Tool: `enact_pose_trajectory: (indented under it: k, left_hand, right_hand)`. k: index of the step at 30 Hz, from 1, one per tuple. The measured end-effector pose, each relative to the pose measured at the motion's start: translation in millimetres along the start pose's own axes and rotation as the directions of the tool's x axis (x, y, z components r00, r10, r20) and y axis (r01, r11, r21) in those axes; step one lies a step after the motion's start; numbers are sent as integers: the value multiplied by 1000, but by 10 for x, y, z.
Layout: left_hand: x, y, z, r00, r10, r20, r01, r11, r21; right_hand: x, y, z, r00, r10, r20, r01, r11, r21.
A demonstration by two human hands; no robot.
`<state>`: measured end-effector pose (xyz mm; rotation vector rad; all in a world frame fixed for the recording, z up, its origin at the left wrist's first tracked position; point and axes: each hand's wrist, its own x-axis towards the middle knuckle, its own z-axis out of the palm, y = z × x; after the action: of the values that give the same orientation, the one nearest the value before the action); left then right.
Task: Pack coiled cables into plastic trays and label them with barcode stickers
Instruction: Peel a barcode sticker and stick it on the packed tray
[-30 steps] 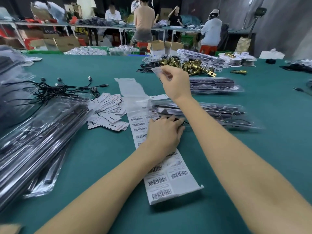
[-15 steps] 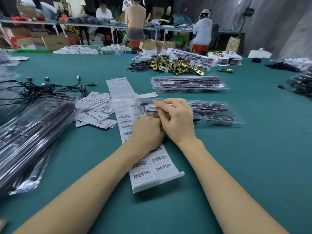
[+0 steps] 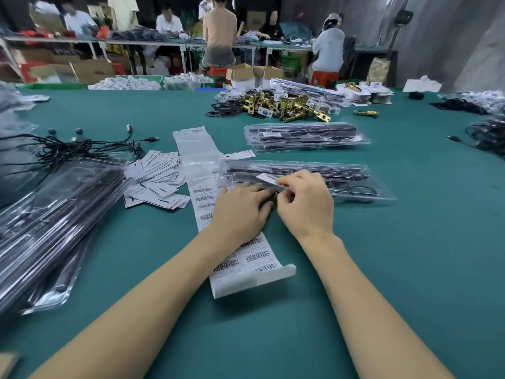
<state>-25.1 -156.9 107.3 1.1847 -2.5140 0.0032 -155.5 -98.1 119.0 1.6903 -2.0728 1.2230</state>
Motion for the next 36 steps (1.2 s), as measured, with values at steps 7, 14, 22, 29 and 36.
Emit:
enact_pose_trajectory:
  k: [7, 14, 22, 29, 36]
  left_hand:
    - [-4, -7, -3, 999, -51, 9, 51, 999, -2]
    - [5, -21, 16, 1000, 6, 13, -6, 1000, 22]
    - [-5, -12, 3, 999, 36, 22, -36, 999, 15]
    - [-3, -61, -72, 998, 31, 56, -31, 1000, -4]
    - [40, -111, -189, 981, 28, 192, -20, 999, -46]
  right_hand:
    - [-40, 15, -53, 999, 14, 45, -16, 999, 43]
    - [-29, -42, -66, 994, -58, -95, 68, 992, 107]
    - [-32, -93, -10, 981, -92, -169, 111, 988, 103]
    - [-23, -105, 67, 987, -91, -132, 104, 990, 97]
    - [-28, -108, 132, 999, -54, 7, 53, 994, 91]
